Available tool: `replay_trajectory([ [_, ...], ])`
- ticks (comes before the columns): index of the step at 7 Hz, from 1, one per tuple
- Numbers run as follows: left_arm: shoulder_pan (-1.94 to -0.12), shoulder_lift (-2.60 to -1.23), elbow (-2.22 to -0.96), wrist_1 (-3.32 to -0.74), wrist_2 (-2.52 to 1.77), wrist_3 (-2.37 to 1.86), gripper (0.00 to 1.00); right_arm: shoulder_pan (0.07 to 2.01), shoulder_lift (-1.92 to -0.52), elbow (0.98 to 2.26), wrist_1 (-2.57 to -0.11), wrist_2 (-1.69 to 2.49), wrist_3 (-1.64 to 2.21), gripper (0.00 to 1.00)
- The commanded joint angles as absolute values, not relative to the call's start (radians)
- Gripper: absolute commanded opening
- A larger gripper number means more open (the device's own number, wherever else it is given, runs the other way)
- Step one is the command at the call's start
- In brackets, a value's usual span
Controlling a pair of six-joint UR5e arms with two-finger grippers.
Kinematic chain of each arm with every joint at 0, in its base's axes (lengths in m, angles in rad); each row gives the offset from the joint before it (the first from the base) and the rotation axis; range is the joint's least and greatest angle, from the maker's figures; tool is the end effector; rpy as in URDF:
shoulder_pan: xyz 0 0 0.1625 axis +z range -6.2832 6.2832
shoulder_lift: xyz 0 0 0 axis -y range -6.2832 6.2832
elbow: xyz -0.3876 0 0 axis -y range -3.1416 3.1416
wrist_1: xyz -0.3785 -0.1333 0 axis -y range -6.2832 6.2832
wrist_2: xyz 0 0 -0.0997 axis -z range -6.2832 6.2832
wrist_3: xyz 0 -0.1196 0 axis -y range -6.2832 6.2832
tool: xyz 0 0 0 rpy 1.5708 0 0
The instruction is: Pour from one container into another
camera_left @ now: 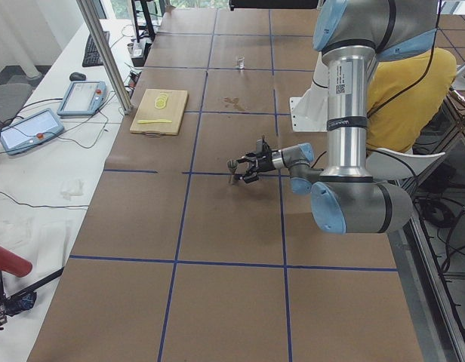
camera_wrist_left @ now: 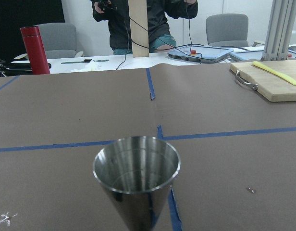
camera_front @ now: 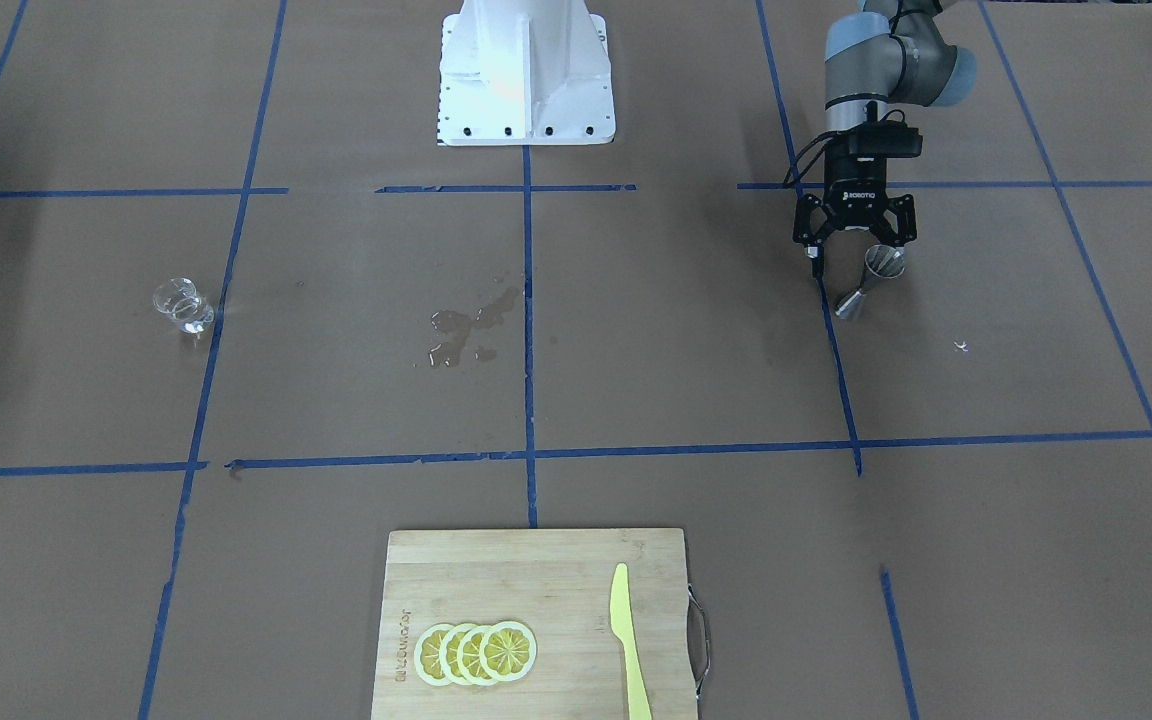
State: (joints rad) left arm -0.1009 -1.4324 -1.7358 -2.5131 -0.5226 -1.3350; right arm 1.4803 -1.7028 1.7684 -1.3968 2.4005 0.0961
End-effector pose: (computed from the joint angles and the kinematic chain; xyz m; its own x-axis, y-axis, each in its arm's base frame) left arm 0.4045 -0.2791 0.4879 0.7255 0.0438 -0.6868 0.6082 0.4262 0.6696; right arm 0.0049 -0.4449 0.5767 0.6619 -0.1414 0.7361 0.0244 0.9856 0.1675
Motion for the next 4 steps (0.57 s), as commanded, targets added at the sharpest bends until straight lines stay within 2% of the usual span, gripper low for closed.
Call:
replay_trajectory([
  [1,-0.135,-1.451,-1.718,-2.522,-0.526,-1.339,0.98,1.480,-1.703,1.772,-1.396,2.401,0.097,1.00],
  [4,-0.166,-1.500,-1.681,-2.522,-0.532,-1.339,0.99,1.480,-1.701,1.776,-1.396,2.401,0.097,1.00],
])
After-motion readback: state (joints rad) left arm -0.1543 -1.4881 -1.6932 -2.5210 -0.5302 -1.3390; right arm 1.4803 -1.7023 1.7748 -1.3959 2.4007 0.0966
